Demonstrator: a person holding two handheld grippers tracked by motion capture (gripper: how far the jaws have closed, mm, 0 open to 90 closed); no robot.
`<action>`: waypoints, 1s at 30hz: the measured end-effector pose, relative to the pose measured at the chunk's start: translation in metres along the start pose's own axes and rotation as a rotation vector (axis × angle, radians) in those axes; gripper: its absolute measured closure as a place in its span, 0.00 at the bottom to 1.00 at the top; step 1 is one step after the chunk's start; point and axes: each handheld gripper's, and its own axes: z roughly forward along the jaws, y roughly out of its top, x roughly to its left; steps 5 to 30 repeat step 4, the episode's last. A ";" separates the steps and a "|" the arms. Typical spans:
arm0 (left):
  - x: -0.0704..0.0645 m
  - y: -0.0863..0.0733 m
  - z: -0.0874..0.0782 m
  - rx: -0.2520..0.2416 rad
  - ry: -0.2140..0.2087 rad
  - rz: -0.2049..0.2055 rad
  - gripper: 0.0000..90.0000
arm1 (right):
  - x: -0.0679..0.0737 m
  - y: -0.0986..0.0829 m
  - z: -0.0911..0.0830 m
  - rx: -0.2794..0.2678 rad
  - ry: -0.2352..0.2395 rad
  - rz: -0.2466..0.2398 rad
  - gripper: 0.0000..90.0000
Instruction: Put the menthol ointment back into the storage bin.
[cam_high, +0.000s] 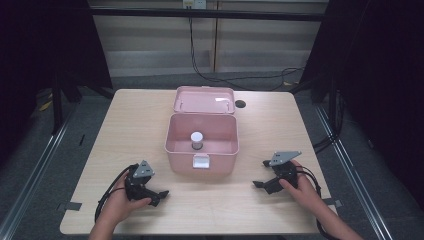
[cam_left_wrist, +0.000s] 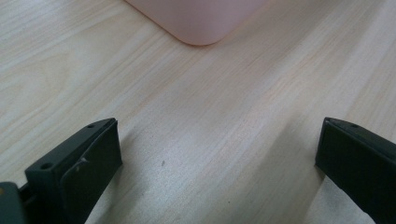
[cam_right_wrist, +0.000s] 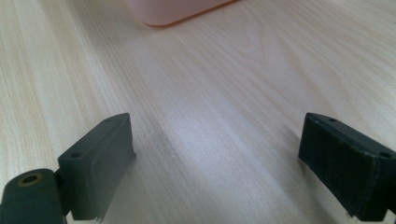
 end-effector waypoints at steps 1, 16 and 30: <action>0.000 0.000 0.000 0.000 0.000 0.000 0.00 | 0.000 0.000 0.000 0.000 0.000 0.000 0.11; 0.000 0.000 0.000 -0.001 0.001 -0.001 0.00 | 0.000 0.000 0.000 0.000 0.000 0.000 0.11; 0.000 0.000 0.000 -0.001 0.001 -0.001 0.00 | 0.000 0.000 0.000 0.000 0.000 0.000 0.11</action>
